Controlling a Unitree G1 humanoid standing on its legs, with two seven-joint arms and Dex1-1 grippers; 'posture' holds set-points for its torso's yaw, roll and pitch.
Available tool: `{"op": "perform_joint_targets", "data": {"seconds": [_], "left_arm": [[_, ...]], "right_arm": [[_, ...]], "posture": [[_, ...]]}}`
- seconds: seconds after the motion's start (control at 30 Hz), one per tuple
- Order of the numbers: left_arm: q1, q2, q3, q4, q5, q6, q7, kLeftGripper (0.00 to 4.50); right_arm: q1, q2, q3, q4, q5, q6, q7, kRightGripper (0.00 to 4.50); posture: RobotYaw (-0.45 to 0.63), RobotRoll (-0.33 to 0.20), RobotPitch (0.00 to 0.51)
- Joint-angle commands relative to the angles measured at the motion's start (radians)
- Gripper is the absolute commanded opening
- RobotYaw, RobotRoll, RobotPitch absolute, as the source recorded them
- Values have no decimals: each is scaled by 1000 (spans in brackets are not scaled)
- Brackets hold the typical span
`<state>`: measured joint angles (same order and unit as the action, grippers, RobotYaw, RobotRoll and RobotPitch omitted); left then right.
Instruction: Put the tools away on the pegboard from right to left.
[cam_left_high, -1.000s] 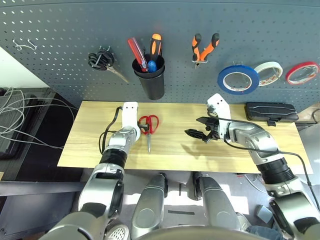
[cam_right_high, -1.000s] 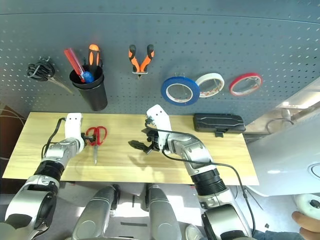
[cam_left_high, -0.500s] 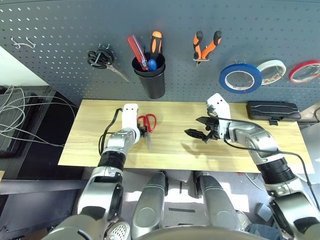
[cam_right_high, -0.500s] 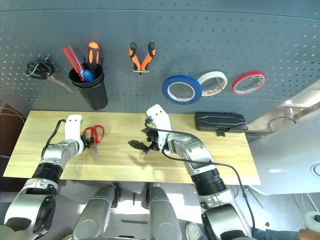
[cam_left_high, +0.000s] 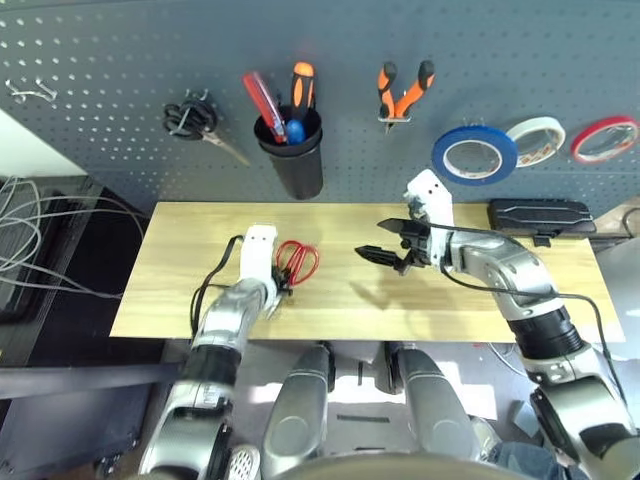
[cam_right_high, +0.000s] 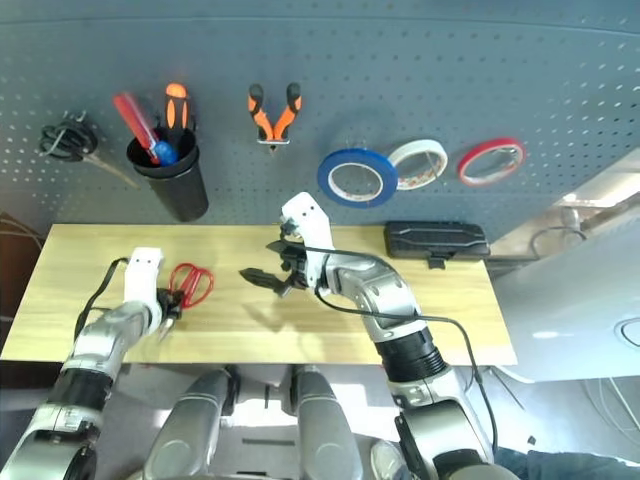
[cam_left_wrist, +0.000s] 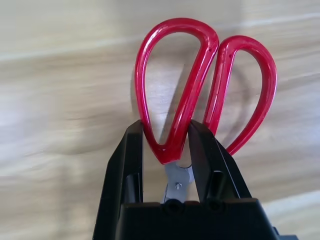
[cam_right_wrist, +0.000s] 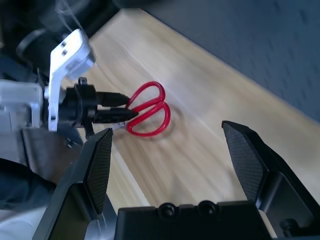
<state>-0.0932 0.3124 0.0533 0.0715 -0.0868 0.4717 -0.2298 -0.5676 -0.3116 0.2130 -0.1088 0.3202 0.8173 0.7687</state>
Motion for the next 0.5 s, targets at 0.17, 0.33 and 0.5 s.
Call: {"op": "perform_joint_targets", "data": {"seconds": [0.17,0.33,0.5], "left_arm": [[156,31,167,-153,5,-370,38,1329],[148,23,251,-166,1,-576,76,1326],[104,27,284,-198,19,-730,109,1326]], "right_arm": [[-65,26,4,-35,60,-24,32,4500],[-106,34,3,-34,71,-88,56,4500],[-134,46,-9,-26,76,-142,56,4500]], "posture": [[65,0,290],[68,0,288],[63,0,285]]}}
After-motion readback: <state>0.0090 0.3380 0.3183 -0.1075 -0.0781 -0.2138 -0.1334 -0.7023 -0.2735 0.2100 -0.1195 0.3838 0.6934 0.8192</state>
